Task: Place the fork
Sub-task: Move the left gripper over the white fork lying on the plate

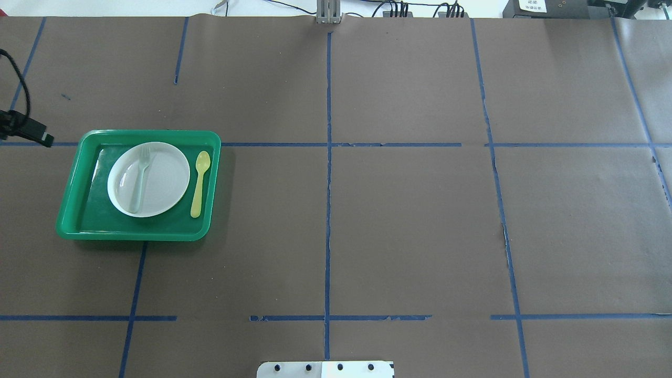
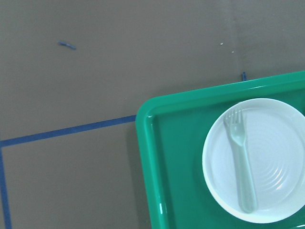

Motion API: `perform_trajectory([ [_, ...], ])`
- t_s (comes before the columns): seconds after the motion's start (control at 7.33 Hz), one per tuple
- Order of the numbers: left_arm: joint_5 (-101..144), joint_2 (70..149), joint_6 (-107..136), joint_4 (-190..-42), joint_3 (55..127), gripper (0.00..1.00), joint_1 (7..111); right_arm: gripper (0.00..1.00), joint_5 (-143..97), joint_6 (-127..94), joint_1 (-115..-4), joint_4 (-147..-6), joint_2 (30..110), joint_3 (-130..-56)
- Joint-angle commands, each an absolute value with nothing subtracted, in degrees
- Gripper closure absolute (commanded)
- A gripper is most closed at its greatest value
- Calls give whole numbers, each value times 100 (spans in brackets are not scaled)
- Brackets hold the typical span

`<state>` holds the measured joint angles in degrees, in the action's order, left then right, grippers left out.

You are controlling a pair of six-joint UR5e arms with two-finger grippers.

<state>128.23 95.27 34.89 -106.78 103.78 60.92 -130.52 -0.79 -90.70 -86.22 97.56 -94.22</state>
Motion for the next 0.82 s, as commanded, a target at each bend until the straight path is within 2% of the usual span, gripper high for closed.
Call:
perform_trajectory([
  [0.0,12246,9808,4654,-11083,10038,0,5277,0,-13052,-79,-9070,-8613,9756,-9422],
  [0.14,12243,9965,4719,-11083,9880,1,5134,0,-13052,-79,-9070,-8622,9756,-9422],
  [0.27,12243,10097,4798,-11083,9670,6,5107,0,-13052,-79,-9070,-8622,9756,-9422],
  [0.68,12234,10344,4913,-11074,9343,30,4783,0,-13052,-70,-9070,-8613,9756,-9422],
])
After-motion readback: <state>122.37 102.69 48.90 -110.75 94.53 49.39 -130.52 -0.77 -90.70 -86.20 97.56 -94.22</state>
